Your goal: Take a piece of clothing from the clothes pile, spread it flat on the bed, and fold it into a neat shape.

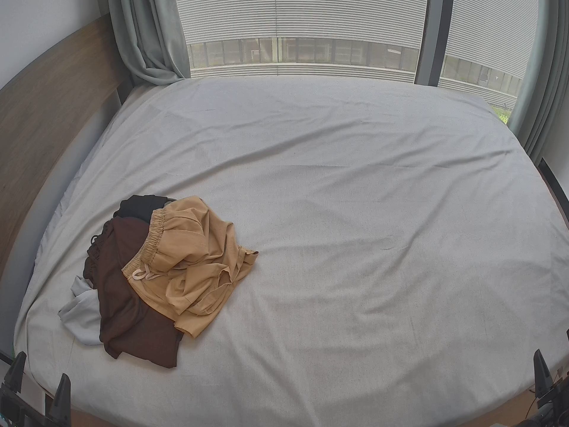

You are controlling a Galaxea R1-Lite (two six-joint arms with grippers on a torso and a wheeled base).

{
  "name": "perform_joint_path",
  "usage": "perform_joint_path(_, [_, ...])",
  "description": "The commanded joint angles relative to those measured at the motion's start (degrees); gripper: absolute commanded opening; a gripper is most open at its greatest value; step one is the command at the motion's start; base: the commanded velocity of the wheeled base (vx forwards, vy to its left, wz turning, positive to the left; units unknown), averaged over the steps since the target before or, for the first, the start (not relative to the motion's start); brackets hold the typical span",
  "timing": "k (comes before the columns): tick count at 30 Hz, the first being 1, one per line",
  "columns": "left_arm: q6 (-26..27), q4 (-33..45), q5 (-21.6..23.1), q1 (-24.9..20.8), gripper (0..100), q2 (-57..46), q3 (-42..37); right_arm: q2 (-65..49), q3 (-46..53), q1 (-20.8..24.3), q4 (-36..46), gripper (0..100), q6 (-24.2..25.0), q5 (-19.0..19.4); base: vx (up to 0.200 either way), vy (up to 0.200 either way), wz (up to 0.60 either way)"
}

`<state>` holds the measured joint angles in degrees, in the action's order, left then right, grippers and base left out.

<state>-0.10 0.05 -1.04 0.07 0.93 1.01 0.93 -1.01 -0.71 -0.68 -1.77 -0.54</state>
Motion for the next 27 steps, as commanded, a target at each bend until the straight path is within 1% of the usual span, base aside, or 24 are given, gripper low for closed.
perform_joint_path(1, [-0.2, 0.0, 0.0, 0.0, 100, -0.9, -1.0, -0.7, 1.0, 0.0, 0.0, 100, 0.0, 0.0, 0.0, 0.0, 0.0])
perform_joint_path(27, [0.2, -0.2, 0.5, 0.0, 100, -0.9, -1.0, -0.6, 1.0, 0.0, 0.0, 100, 0.0, -0.1, 0.0, 0.0, 0.0])
